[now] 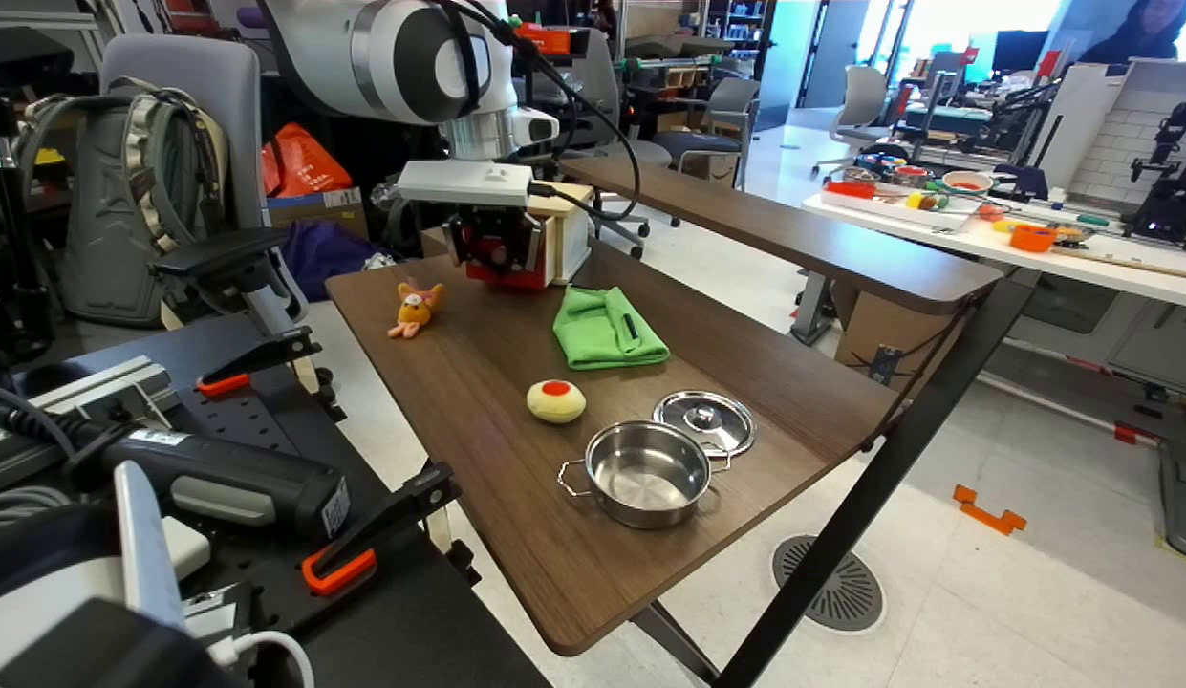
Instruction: Close the red drawer.
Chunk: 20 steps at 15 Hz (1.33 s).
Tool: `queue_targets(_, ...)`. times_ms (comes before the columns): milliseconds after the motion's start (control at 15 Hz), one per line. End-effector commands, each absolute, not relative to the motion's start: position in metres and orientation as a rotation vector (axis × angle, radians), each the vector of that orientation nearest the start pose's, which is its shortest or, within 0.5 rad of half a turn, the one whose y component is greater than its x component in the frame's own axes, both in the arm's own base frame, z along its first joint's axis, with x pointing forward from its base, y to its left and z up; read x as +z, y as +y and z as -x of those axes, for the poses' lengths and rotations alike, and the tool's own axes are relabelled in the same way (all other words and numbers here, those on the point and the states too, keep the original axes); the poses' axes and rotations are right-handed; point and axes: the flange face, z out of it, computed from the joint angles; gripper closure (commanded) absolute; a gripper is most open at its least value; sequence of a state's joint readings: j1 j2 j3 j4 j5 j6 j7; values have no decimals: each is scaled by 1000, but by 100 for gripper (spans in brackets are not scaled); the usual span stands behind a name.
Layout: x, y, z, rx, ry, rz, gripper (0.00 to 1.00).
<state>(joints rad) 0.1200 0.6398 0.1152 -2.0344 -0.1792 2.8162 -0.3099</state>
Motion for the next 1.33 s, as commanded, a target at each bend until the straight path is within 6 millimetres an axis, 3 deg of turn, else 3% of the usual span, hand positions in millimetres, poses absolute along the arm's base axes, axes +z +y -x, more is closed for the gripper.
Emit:
queue_targets(0,164,149,-614,-348,-1019,2970,100)
queue_targets(467,168,154,-626,-365,-991,2972,100)
queue_targets(1267,159,164,-656,-374,-944,2989,100)
